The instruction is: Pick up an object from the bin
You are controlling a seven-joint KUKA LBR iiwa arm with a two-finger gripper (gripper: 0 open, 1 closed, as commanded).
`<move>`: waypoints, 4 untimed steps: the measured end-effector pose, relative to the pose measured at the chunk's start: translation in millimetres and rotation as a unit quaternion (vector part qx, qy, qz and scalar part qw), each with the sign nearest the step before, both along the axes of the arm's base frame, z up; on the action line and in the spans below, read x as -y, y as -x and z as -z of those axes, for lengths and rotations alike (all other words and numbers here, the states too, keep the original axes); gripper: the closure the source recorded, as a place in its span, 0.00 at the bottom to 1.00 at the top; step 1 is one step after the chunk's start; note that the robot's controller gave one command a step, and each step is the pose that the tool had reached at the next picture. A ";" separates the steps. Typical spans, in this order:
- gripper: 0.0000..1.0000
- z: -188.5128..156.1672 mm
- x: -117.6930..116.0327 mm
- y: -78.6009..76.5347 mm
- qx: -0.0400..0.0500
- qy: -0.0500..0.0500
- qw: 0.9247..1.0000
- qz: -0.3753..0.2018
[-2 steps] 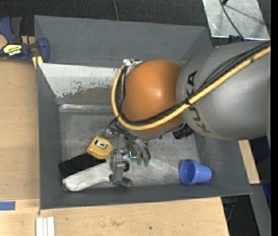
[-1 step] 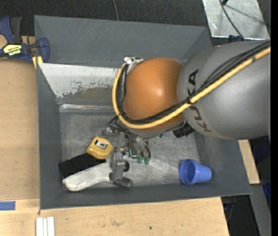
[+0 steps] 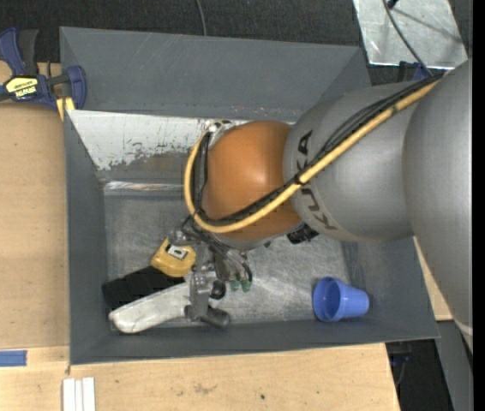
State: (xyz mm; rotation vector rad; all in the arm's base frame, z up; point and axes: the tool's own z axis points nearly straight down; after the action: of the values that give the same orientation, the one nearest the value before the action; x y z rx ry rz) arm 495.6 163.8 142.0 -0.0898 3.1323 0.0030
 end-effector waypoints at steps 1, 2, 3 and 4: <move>1.00 44.1 -5.7 -11.0 0.010 -0.003 1.000 0.017; 1.00 44.1 -5.7 -11.0 0.010 -0.003 1.000 0.018; 1.00 6.5 -5.6 -9.4 -0.006 0.002 1.000 0.017; 1.00 -52.6 2.6 -6.7 -0.006 0.002 1.000 0.027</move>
Offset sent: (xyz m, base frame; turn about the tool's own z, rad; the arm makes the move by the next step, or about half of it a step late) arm 0.0000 0.0000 0.0000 0.0000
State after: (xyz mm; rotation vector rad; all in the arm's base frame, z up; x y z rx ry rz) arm 502.3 161.2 194.5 -0.0046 3.1457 -0.0023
